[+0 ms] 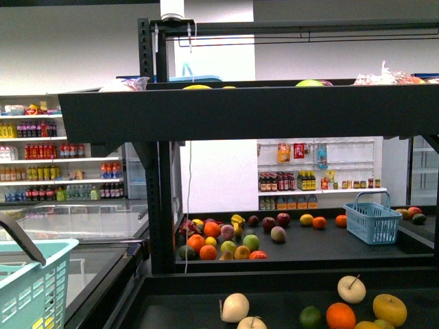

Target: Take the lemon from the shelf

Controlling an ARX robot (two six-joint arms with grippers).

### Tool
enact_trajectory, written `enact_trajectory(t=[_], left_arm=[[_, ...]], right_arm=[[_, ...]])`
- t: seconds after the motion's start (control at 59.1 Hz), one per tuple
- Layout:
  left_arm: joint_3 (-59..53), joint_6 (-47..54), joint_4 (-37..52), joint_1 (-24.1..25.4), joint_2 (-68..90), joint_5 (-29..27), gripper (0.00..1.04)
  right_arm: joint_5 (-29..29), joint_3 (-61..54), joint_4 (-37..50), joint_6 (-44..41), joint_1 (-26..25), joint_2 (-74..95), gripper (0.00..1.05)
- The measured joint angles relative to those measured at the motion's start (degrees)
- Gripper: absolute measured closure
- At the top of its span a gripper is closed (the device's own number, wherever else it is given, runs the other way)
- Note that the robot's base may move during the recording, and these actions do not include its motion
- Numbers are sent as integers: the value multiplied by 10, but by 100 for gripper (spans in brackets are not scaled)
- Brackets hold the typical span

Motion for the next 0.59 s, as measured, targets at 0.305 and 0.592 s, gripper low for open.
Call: enact_trajectory(t=[0.305,0.592], left_arm=[[0,1,0,0,0,0,8],[0,1,0,0,0,0,8]], right_arm=[[0,0,0,0,0,0,7],[0,0,0,0,0,0,7]])
